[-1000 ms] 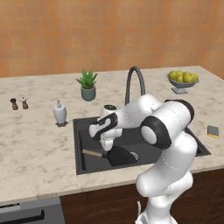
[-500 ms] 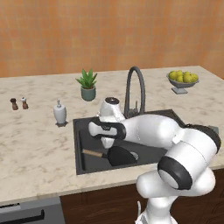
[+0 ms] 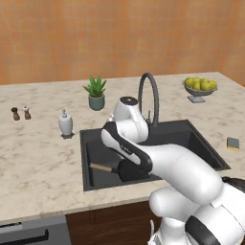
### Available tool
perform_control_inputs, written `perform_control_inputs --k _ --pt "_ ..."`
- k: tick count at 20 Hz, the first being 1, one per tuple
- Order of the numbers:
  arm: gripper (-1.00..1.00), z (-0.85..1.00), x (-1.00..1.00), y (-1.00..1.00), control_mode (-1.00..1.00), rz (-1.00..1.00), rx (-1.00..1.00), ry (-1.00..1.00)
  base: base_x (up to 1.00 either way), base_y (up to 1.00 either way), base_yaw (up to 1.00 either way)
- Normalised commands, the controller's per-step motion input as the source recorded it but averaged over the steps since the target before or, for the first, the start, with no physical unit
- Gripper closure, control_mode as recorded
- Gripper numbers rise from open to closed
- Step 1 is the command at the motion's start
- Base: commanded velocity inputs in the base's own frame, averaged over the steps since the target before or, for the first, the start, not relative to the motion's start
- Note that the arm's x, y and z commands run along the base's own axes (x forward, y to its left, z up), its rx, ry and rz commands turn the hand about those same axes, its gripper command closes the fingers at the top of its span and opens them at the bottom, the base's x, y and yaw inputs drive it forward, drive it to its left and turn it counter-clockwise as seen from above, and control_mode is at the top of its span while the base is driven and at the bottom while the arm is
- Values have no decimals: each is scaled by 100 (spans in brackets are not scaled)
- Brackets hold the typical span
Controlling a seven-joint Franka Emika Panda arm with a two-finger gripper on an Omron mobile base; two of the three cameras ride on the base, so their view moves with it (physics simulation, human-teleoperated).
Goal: Pick the pan and sponge and place them into the sink. Then turn on the water.
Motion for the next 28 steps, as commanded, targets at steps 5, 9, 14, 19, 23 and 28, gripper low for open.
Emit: perform_control_inputs --k 5,9,14,19,23,28 --pt "-100 56 -29 -51 -100 31 -9 4 0 0 0" --pt "-100 44 -86 -67 -100 34 -7 -4 0 0 0" --pt "-100 23 -67 -85 -100 23 -5 0 0 0 0" --pt "-100 0 -28 -100 -100 14 0 0 0 0 0" --pt "-100 4 0 -100 -100 16 0 3 0 0 0" --pt "-100 0 1 -100 -100 15 0 2 0 0 0"
